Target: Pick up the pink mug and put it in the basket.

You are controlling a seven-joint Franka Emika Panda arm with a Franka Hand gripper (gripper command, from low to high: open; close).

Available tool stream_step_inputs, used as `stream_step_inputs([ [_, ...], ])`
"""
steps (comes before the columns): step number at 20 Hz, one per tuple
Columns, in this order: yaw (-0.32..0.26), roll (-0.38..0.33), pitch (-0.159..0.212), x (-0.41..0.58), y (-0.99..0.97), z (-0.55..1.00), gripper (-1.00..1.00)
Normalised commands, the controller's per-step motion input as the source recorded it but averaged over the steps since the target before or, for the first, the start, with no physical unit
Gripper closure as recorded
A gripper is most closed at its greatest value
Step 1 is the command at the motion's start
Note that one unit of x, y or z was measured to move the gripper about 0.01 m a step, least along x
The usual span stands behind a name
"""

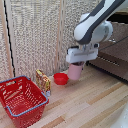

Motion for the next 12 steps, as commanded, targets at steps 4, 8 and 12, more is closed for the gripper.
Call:
stream_step_inputs([
  [4, 0.052, 0.000, 0.027, 0.483, 0.18, 0.97, 1.00],
  [8, 0.106, -0.001, 0.078, 0.529, 0.43, 0.79, 1.00],
  [12, 0.075, 0.000, 0.052, 0.476, 0.62, 0.56, 1.00],
])
